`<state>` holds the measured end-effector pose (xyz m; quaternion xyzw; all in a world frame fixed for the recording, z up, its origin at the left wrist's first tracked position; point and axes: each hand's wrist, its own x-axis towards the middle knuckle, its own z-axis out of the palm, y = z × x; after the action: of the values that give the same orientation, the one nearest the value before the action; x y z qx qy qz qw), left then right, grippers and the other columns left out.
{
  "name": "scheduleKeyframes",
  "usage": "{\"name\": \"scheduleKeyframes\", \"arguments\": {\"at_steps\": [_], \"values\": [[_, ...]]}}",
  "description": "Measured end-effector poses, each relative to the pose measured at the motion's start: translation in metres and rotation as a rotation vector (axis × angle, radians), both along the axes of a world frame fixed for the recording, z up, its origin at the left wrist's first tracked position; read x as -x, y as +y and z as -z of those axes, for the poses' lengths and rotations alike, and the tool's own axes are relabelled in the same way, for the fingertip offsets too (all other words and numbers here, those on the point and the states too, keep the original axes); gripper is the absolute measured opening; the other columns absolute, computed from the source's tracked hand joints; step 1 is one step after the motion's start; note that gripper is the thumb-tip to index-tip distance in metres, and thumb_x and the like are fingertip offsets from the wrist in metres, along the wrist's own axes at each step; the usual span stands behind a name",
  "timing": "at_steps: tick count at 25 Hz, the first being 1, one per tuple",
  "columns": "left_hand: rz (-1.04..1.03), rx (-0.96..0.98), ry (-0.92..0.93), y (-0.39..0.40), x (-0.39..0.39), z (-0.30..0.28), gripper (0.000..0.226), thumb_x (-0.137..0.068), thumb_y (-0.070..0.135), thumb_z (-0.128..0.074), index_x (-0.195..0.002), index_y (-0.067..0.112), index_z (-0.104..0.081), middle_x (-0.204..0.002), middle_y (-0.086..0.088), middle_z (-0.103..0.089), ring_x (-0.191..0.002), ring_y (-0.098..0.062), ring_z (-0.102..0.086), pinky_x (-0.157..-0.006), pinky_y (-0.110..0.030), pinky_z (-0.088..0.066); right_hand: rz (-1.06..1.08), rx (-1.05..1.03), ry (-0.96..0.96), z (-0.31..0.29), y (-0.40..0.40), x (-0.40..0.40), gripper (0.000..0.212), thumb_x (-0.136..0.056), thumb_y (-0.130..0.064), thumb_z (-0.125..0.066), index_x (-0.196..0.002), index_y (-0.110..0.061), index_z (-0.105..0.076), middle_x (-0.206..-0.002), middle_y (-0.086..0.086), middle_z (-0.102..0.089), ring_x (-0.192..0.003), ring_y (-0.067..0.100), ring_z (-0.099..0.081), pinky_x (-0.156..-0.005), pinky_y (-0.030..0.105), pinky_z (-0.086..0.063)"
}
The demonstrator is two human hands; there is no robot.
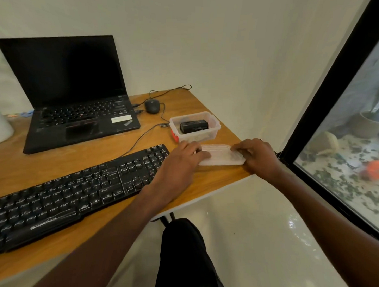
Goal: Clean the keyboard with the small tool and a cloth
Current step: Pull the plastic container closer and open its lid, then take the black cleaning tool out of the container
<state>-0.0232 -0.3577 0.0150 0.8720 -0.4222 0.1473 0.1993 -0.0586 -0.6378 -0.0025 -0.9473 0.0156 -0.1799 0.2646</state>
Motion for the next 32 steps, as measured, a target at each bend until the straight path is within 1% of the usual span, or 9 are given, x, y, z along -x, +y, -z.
{"name": "scheduleKeyframes", "arguments": {"at_steps": [3,6,10,13,16,19,22,26,32], "values": [[-0.013,-0.145,0.101,0.0,0.003,-0.001,0.054,-0.099,0.035,-0.07,-0.151,0.03,-0.056,-0.146,0.006,-0.051,-0.139,-0.017,-0.038,-0.119,-0.04,-0.03,-0.06,0.222,0.005,0.004,-0.008,-0.001,0.048,-0.086,0.001,-0.061,-0.125,-0.026,-0.073,-0.115,-0.006,-0.07,-0.103,0.017,-0.053,-0.086,0.043,-0.052],[-0.029,-0.165,0.276,0.002,-0.007,-0.009,0.061,-0.086,0.048,-0.081,-0.143,0.036,-0.062,-0.145,0.013,-0.054,-0.141,-0.011,-0.038,-0.113,-0.036,-0.015,-0.104,0.342,0.017,-0.003,-0.007,-0.011,0.042,-0.091,-0.01,-0.07,-0.128,-0.03,-0.072,-0.109,-0.005,-0.067,-0.097,0.014,-0.045,-0.076,0.034,-0.045],[0.048,-0.033,0.544,0.013,-0.023,-0.018,0.049,-0.078,0.041,-0.091,-0.124,0.036,-0.073,-0.131,0.012,-0.066,-0.124,-0.013,-0.056,-0.116,-0.053,-0.037,-0.1,0.435,0.058,-0.022,-0.004,-0.024,0.036,-0.092,-0.008,-0.07,-0.12,-0.029,-0.076,-0.107,-0.001,-0.067,-0.097,0.019,-0.051,-0.074,0.031,-0.039],[-0.095,0.176,0.372,0.015,-0.041,-0.025,0.035,-0.088,0.037,-0.083,-0.122,0.035,-0.074,-0.134,0.01,-0.066,-0.129,-0.016,-0.055,-0.115,-0.055,-0.037,-0.024,0.165,-0.09,-0.034,0.02,-0.039,0.035,-0.09,0.003,-0.061,-0.108,-0.021,-0.08,-0.102,0.0,-0.073,-0.095,0.019,-0.062,-0.078,0.032,-0.048],[-0.28,0.117,0.195,0.019,-0.064,-0.03,0.043,-0.097,0.038,-0.073,-0.138,0.028,-0.066,-0.147,0.004,-0.059,-0.137,-0.021,-0.051,-0.114,-0.047,-0.036,-0.013,-0.024,-0.172,-0.047,0.053,-0.068,0.024,-0.096,-0.009,-0.061,-0.11,-0.018,-0.079,-0.106,-0.003,-0.077,-0.096,0.012,-0.069,-0.088,0.028,-0.054],[-0.297,-0.037,0.19,0.019,-0.078,-0.024,0.046,-0.1,0.039,-0.068,-0.143,0.022,-0.064,-0.151,-0.001,-0.057,-0.138,-0.023,-0.052,-0.112,-0.04,-0.04,-0.08,0.111,0.03,-0.058,0.072,-0.112,0.02,-0.096,-0.029,-0.067,-0.113,-0.025,-0.077,-0.112,-0.003,-0.076,-0.102,0.017,-0.067,-0.092,0.037,-0.055],[-0.305,-0.032,0.202,0.015,-0.079,-0.021,0.045,-0.101,0.036,-0.067,-0.142,0.019,-0.065,-0.149,-0.004,-0.059,-0.136,-0.023,-0.053,-0.109,-0.036,-0.041,-0.103,0.299,0.335,-0.067,0.081,-0.147,0.045,-0.086,-0.052,-0.076,-0.125,-0.03,-0.069,-0.116,-0.003,-0.069,-0.105,0.021,-0.063,-0.095,0.043,-0.054],[-0.304,-0.029,0.202,0.015,-0.074,-0.02,0.047,-0.102,0.036,-0.067,-0.146,0.019,-0.061,-0.147,-0.002,-0.06,-0.132,-0.022,-0.055,-0.104,-0.034,-0.044,-0.088,0.401,0.362,-0.067,0.085,-0.169,0.049,-0.078,-0.045,-0.085,-0.121,-0.028,-0.07,-0.115,-0.002,-0.068,-0.102,0.019,-0.06,-0.095,0.045,-0.054],[-0.308,0.013,0.209,0.014,-0.07,-0.017,0.046,-0.104,0.01,-0.054,-0.149,0.016,-0.059,-0.151,-0.007,-0.058,-0.139,-0.026,-0.052,-0.11,-0.039,-0.044,-0.165,0.498,0.396,-0.062,0.082,-0.164,0.032,-0.101,-0.037,-0.058,-0.129,-0.024,-0.063,-0.122,0.004,-0.068,-0.104,0.024,-0.059,-0.092,0.042,-0.047]]}}
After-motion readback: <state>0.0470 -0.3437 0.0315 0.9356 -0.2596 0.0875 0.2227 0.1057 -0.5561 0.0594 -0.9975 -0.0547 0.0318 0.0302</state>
